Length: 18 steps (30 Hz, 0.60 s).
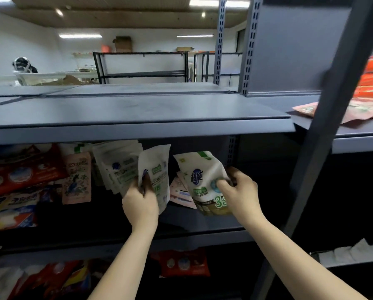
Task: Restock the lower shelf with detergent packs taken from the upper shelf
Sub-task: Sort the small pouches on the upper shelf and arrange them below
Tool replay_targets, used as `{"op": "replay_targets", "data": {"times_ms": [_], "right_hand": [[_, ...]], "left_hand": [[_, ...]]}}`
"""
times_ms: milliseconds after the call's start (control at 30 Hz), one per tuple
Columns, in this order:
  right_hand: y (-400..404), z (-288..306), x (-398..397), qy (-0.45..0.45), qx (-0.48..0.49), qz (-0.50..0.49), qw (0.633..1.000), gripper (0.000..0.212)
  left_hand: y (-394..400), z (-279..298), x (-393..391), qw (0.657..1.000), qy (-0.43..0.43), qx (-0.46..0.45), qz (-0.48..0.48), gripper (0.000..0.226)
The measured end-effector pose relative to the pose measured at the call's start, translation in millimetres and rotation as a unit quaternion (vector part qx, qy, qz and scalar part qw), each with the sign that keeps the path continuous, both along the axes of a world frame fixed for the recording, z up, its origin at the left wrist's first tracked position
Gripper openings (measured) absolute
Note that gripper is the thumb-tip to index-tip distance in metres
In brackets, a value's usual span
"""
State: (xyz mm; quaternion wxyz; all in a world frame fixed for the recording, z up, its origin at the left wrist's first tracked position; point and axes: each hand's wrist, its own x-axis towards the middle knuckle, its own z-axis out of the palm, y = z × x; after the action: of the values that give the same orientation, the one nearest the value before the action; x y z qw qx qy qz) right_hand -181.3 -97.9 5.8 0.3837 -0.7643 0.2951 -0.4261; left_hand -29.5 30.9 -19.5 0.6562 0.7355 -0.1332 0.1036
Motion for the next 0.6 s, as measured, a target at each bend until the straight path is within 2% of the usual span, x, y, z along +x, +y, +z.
{"op": "replay_targets", "data": {"times_ms": [100, 200, 300, 433, 600], "right_hand": [[-5, 6, -32, -0.02, -0.026, 0.005, 0.999, 0.01], [-11, 11, -68, -0.049, -0.04, 0.014, 0.998, 0.021], [-22, 17, -108, -0.083, -0.05, 0.03, 0.995, 0.031], [-45, 30, -161, -0.125, -0.049, 0.063, 0.989, 0.016], [-83, 46, -214, -0.14, -0.051, 0.071, 0.986, 0.015]], "left_hand": [[-4, 7, -33, 0.999, -0.023, 0.01, 0.024, 0.03], [-8, 12, -69, 0.998, -0.035, -0.011, 0.058, 0.034], [-15, 16, -113, 0.998, -0.012, -0.037, 0.054, 0.039], [-29, 19, -177, 0.995, -0.019, -0.066, 0.071, 0.036], [-41, 38, -247, 0.983, -0.036, -0.157, 0.089, 0.022]]}}
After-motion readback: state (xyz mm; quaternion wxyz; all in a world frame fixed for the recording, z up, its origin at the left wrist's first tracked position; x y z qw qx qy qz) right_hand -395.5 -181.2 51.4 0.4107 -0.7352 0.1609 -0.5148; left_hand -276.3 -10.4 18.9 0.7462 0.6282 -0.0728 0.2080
